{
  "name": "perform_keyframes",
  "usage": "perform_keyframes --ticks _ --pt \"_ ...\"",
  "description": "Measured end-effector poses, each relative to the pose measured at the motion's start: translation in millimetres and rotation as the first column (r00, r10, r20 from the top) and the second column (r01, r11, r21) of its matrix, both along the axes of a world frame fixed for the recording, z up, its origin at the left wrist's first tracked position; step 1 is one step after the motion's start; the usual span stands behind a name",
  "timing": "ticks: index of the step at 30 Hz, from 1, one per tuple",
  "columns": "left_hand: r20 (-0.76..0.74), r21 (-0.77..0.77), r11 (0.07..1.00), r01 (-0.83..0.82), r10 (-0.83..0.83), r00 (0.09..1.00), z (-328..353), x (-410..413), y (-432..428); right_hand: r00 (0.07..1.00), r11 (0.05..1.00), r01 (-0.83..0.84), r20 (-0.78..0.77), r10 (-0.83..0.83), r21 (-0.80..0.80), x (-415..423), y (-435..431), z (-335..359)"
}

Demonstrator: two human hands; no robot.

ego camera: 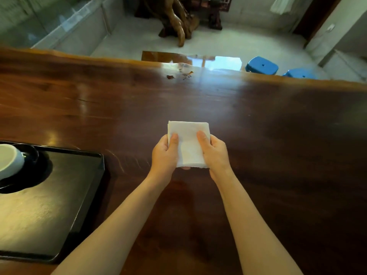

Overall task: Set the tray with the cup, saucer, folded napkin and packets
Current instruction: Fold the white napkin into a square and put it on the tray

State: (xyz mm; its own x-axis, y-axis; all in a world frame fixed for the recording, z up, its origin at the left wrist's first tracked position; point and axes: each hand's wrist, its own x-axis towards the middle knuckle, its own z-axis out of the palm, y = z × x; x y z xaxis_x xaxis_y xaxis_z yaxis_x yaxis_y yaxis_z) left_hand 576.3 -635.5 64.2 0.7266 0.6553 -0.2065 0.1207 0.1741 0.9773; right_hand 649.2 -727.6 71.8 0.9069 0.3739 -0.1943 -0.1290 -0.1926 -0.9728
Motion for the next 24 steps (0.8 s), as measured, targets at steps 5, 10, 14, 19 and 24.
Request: perform_keyframes --ticks 5,10,14,19,24 --pt "-0.048 0.061 0.993 -0.097 0.1 0.994 6 -22 20 0.978 0.984 -0.141 0.14 0.156 -0.112 -19 0 7" --pt "-0.034 0.116 0.958 -0.262 0.267 0.963 13 -56 64 0.794 0.837 -0.505 0.266 0.547 -0.213 -54 22 13" --pt "0.016 0.08 0.928 -0.364 0.364 0.931 22 -87 94 0.782 0.845 -0.501 0.321 0.534 -0.187 -75 63 18" --pt "0.006 0.09 0.903 -0.42 0.421 0.907 19 -137 144 0.801 0.833 -0.544 0.233 0.551 -0.099 -117 120 14" --pt "-0.034 0.164 0.902 -0.399 0.41 0.912 -10 -193 210 0.84 0.839 -0.542 -0.015 0.543 0.05 -175 183 -8"
